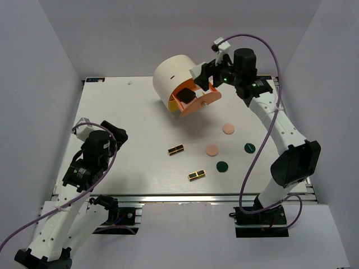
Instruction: Organize the makeup
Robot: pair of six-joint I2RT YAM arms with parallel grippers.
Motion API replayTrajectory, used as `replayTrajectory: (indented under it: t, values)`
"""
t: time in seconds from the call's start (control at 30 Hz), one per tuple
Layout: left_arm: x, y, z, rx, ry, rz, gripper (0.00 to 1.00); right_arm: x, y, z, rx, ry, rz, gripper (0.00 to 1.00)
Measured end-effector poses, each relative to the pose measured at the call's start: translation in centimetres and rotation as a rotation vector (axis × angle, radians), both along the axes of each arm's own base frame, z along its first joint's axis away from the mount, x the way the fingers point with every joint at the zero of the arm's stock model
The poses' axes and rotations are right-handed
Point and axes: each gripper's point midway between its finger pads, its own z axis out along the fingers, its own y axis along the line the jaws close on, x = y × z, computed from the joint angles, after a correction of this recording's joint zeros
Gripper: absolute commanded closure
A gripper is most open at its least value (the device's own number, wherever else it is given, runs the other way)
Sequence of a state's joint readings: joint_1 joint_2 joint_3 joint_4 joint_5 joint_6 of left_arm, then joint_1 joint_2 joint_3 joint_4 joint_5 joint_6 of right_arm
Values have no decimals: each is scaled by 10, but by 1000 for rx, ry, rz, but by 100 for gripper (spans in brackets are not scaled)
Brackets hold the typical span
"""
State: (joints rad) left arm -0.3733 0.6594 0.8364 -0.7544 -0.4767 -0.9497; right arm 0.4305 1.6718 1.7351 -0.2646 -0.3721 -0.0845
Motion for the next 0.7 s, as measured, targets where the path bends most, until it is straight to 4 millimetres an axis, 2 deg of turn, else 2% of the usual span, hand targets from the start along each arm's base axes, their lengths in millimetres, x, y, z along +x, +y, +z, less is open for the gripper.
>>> replayTrajectory:
  t: [0.03, 0.1, 0.2, 0.4, 0.47, 0.53, 0.7]
  values:
    - [2, -2, 0, 0, -2, -6, 2, 9, -16, -4, 2, 15, -40, 100]
    - [5, -4, -3, 1, 2, -17, 2, 19, -36, -11, 5, 42, -87, 100]
    - [9, -8, -6, 6, 12, -30, 2, 27, -51, -17, 2, 56, -123, 100]
    - [14, -12, -7, 7, 12, -48, 2, 25, -48, -29, 2, 84, -107, 91]
    - [14, -13, -5, 4, 6, -51, 2, 24, -45, -34, 2, 98, -97, 83]
    - [15, -13, -5, 5, 3, -53, 2, 25, -42, -38, 2, 106, -91, 79]
    - [14, -13, -13, 9, 19, -55, 2, 29, -40, -54, -7, 141, -89, 72]
